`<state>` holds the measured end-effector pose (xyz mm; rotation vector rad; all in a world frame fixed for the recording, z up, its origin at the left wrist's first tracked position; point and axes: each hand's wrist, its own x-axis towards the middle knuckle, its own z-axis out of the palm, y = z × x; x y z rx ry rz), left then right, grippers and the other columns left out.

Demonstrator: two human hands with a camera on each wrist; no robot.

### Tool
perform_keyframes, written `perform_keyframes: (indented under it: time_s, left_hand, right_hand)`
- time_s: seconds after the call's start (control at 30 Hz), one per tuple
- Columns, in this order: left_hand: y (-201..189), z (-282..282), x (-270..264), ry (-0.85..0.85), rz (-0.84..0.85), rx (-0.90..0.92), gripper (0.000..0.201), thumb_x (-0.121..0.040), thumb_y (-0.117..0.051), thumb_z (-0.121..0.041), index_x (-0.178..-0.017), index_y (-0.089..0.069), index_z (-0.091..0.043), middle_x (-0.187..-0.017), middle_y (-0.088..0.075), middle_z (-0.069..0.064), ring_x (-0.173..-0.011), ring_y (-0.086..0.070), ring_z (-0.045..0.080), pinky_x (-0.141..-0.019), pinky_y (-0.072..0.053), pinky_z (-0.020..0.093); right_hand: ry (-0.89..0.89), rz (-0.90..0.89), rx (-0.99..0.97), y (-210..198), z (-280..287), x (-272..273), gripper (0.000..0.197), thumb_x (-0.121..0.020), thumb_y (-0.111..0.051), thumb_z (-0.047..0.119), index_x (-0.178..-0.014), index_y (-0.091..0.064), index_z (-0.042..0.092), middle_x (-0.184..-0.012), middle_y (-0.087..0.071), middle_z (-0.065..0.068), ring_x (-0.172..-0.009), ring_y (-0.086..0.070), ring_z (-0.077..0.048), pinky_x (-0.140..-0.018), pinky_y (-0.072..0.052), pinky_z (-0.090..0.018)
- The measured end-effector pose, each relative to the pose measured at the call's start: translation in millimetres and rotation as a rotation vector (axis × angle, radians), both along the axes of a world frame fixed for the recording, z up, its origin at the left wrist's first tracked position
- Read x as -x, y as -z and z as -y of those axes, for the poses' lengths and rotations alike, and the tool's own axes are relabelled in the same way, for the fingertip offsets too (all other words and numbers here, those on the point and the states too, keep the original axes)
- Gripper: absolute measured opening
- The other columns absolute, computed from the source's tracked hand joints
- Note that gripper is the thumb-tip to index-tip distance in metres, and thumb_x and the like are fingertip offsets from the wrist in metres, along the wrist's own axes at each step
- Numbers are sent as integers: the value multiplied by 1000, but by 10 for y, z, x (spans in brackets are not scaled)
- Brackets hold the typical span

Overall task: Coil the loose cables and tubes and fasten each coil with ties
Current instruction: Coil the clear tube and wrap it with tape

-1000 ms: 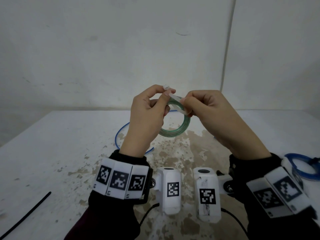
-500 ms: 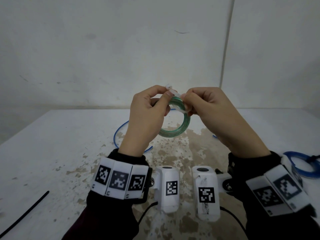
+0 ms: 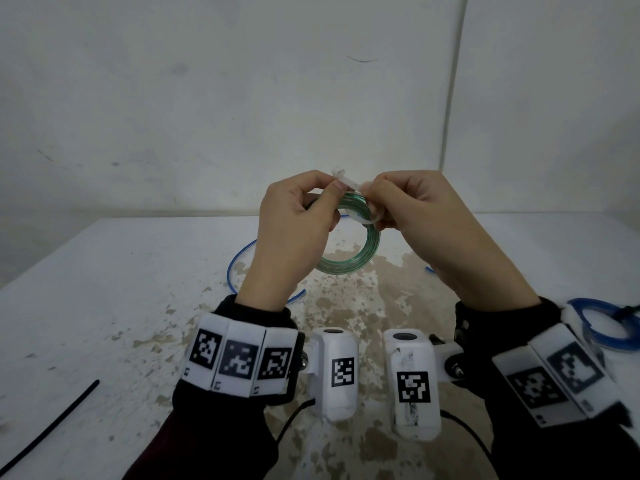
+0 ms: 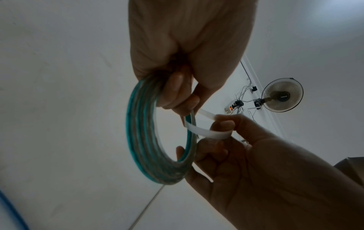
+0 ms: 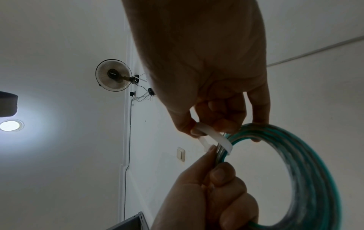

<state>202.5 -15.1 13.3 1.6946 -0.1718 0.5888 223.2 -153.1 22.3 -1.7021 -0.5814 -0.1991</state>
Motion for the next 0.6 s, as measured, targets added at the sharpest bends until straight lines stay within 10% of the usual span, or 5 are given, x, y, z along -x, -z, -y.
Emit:
perform_keyframes:
  time_s: [0.6]
  left_hand:
    - [4,20,2,-6,-2,-10,23,-93,-57,-15,-72,-65,-15,-50,-43,12,-37,-30,10,-41,-27,17]
  right_hand:
    - [12,-6,9,8,13,-12,34,-91,-52,15,-68,-55,-10,-59,-51,-7,-60,-46,-14,-69,-42,-38]
